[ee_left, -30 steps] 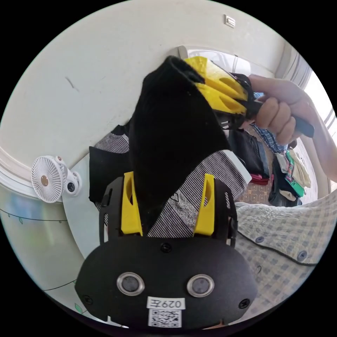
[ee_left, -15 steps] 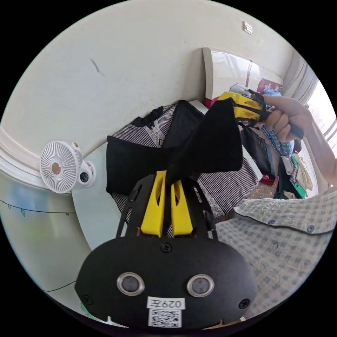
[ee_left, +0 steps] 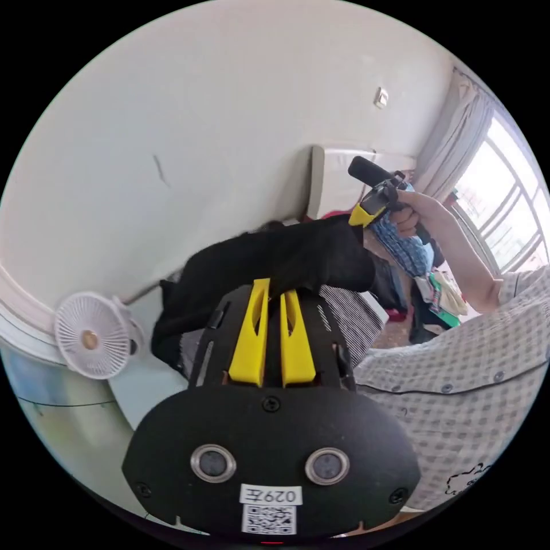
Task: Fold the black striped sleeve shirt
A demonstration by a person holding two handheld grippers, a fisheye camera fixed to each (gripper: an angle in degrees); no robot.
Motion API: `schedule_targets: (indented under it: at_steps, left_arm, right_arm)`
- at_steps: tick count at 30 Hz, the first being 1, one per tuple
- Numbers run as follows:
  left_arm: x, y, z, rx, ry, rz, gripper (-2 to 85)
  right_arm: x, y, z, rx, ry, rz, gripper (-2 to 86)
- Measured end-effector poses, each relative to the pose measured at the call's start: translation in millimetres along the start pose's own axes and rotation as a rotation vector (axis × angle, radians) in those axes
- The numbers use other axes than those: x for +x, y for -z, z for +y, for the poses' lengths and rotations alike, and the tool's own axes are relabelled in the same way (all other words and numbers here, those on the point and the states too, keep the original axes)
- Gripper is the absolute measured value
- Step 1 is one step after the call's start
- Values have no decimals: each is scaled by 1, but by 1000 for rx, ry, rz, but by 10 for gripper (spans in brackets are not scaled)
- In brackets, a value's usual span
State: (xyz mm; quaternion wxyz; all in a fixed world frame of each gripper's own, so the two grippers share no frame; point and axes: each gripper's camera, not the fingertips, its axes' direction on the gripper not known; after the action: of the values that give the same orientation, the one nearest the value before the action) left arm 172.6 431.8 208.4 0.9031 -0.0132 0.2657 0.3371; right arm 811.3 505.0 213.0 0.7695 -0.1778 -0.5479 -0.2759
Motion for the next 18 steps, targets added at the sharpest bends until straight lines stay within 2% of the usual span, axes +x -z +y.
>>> schedule_targets:
  at_steps: [1,3,6,10,13,15,18]
  left_arm:
    - [-5,-26,4,-47,11,59,17]
    - [-24,-117,20,-201,83,300,22]
    - [-38,-169,32,-289,151,475,38]
    - [-46,-157,34,-233,140,500,54]
    - [-59,-145,35,-240,127,496,63]
    - [-68,-139,41,-264,107,514,68]
    - [-74,-142,54,-343,99,536,77]
  right_arm:
    - [25,0,9,0,-75,10,1]
    - [111,-2,44,18,-286,-54,1]
    - [157,0,81,70,-370,-81,2]
    - [138,6,110,114,-278,-76,7]
    - [106,8,130,94,-213,32,17]
    - [78,5,155,127,-202,156,59]
    - [59,-20,191,144,-228,168,125]
